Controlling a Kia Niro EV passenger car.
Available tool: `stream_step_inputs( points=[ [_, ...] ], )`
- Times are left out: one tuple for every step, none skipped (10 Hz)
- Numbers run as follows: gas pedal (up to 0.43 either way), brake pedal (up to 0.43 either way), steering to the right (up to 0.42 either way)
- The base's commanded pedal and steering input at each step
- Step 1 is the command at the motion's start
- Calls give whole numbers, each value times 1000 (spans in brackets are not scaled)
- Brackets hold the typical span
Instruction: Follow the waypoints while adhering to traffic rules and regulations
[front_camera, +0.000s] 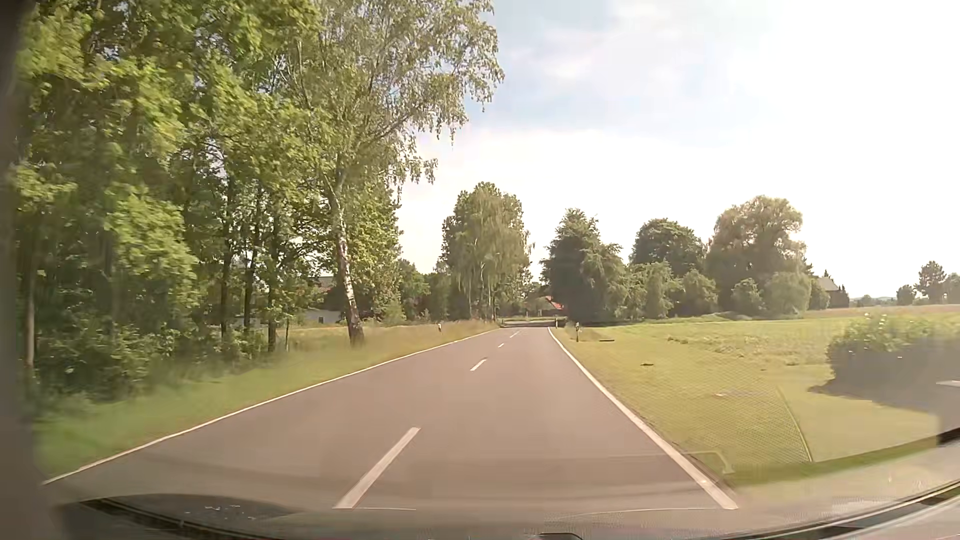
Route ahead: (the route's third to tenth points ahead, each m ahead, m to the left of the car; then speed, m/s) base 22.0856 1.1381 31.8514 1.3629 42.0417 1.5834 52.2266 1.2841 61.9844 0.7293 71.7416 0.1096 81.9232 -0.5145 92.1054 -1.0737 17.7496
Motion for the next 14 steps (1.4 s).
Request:
stream_step_inputs(
  points=[
    [0, 146, 11],
    [0, 152, 11],
    [0, 159, 12],
    [0, 165, 12],
    [0, 177, 11],
    [0, 177, 10],
    [0, 177, 6],
    [0, 171, 5],
    [0, 159, 1],
    [0, 159, -1],
    [0, 146, -1],
    [0, 140, -2],
    [0, 134, -4],
    [0, 134, -3]
  ],
)
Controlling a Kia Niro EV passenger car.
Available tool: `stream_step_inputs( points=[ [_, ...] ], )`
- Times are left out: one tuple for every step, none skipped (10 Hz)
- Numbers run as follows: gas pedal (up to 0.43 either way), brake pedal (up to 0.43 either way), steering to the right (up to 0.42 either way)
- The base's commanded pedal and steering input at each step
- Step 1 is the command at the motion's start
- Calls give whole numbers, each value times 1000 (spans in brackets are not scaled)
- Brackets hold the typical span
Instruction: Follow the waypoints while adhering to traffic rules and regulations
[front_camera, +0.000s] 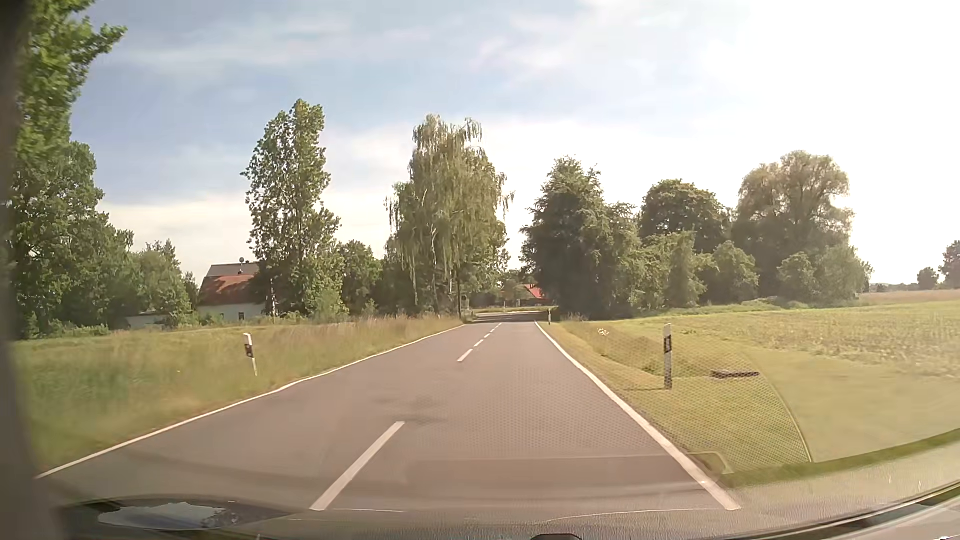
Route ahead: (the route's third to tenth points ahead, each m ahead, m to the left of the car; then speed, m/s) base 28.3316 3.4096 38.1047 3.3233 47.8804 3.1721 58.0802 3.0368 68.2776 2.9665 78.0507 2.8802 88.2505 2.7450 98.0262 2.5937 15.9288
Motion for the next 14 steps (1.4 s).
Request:
stream_step_inputs(
  points=[
    [0, 134, -2],
    [0, 134, -2],
    [0, 128, -2],
    [0, 128, -2],
    [0, 128, -2],
    [0, 122, -3],
    [0, 110, -1],
    [0, 98, -1],
    [0, 98, -1],
    [0, 98, -1],
    [0, 91, -1],
    [0, 91, -1],
    [0, 91, 2],
    [0, 91, 4]
  ],
)
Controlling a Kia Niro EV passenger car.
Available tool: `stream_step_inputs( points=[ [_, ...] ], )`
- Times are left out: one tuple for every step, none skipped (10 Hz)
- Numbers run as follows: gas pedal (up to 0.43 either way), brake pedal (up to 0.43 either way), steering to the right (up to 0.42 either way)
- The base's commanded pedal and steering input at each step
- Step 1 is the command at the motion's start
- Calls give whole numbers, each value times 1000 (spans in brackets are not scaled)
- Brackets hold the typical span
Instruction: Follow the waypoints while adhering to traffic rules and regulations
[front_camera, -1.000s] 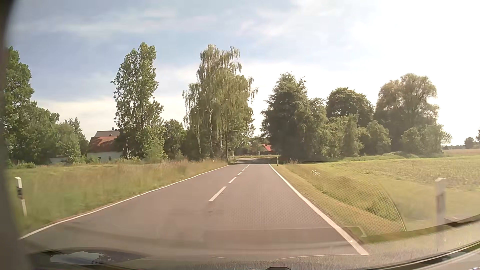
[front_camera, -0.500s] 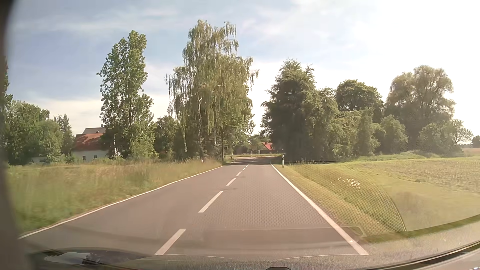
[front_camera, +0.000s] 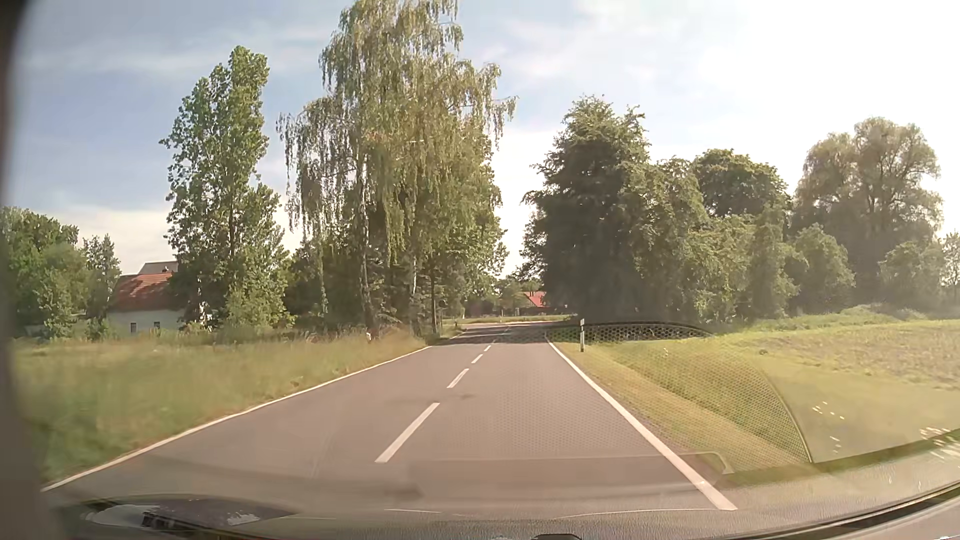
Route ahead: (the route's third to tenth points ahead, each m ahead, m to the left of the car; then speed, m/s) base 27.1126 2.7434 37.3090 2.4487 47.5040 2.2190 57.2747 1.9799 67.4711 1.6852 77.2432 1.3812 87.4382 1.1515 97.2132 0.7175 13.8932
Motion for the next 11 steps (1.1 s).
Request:
stream_step_inputs(
  points=[
    [0, 85, 3],
    [0, 79, 3],
    [0, 67, 2],
    [0, 67, 3],
    [0, 61, 2],
    [0, 61, 2],
    [0, 61, 1],
    [0, 55, 1],
    [0, 55, 1],
    [0, 55, 0],
    [0, 55, 0]
  ],
)
